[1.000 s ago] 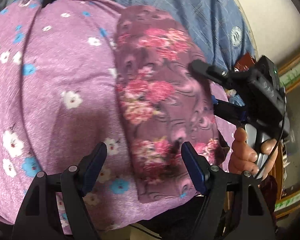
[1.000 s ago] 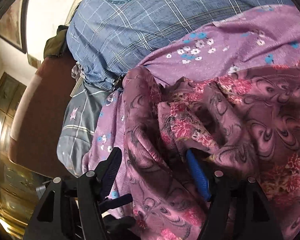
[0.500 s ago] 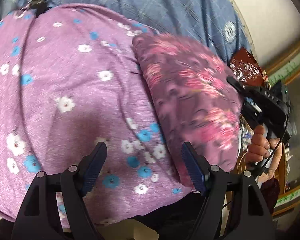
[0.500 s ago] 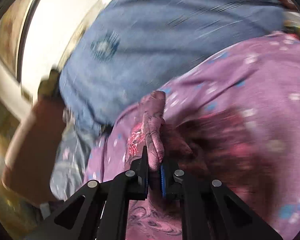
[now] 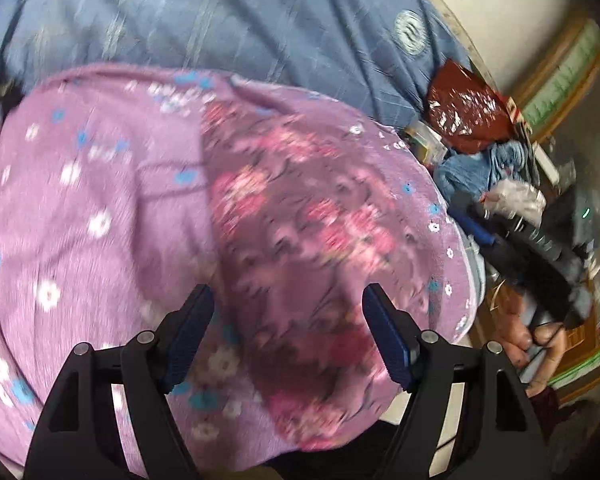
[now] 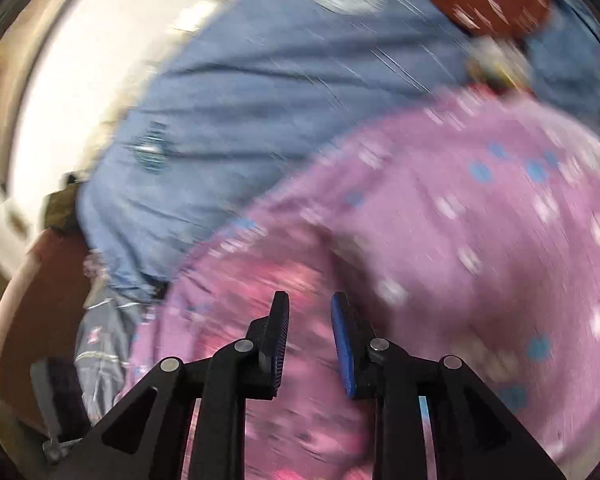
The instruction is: Fold small clothes
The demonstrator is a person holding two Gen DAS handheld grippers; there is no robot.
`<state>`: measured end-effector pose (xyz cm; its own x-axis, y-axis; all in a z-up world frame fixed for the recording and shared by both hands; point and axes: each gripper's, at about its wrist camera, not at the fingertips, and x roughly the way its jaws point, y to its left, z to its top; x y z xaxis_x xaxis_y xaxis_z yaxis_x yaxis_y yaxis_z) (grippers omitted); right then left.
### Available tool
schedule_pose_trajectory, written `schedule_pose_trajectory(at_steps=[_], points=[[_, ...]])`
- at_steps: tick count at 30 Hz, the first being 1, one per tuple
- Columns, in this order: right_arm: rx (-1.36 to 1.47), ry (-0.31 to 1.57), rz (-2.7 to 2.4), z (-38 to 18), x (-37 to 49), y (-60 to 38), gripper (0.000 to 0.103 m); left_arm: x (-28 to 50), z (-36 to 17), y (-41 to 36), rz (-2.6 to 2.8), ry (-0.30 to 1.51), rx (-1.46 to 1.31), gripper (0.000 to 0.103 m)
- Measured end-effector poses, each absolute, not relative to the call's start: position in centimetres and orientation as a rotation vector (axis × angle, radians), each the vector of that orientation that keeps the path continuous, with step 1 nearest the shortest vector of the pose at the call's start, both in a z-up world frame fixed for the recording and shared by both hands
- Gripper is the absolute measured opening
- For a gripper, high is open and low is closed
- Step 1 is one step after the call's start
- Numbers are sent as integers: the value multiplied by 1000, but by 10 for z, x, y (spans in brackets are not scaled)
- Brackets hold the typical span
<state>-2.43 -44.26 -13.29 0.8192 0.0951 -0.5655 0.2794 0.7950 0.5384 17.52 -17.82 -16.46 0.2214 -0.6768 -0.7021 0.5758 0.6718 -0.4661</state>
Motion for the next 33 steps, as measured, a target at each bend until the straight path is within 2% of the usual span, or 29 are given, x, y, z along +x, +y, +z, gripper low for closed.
schedule_pose_trajectory(at_steps=[5, 6, 8, 9, 10, 11, 16, 18, 22, 25, 28, 31, 32, 33], points=[[643, 660, 47, -138, 31, -427, 23, 153, -187, -226, -866, 1056, 105, 77], [651, 725, 51, -152, 46, -426, 19, 151, -199, -234, -841, 1077, 164, 77], [667, 896, -14, -196, 70, -429, 19, 147, -226, -241, -792, 1110, 268, 81], [688, 965, -12, -217, 74, -429, 19, 144, -234, -238, -777, 1091, 291, 89], [744, 962, 2, -231, 69, -432, 19, 140, -237, -233, -773, 1070, 299, 93], [798, 909, 15, -233, 58, -437, 19, 139, -241, -228, -785, 1091, 290, 93], [820, 924, 19, -231, 18, -442, 26, 140, -244, -206, -842, 1164, 198, 91], [772, 949, -20, -215, 20, -441, 32, 145, -228, -198, -872, 1168, 131, 89], [709, 851, 30, -173, 44, -429, 32, 162, -171, -186, -837, 999, 61, 89], [697, 814, 22, -162, 72, -423, 32, 188, -148, -212, -711, 958, 107, 89], [764, 787, -16, -176, 104, -430, 34, 214, -158, -251, -609, 952, 138, 89], [850, 897, -61, -223, 127, -444, 37, 238, -201, -280, -504, 1028, 219, 90], [864, 940, -50, -241, 134, -445, 34, 243, -218, -287, -483, 1077, 240, 92], [868, 908, -31, -248, 133, -446, 33, 246, -232, -285, -471, 1113, 224, 99]])
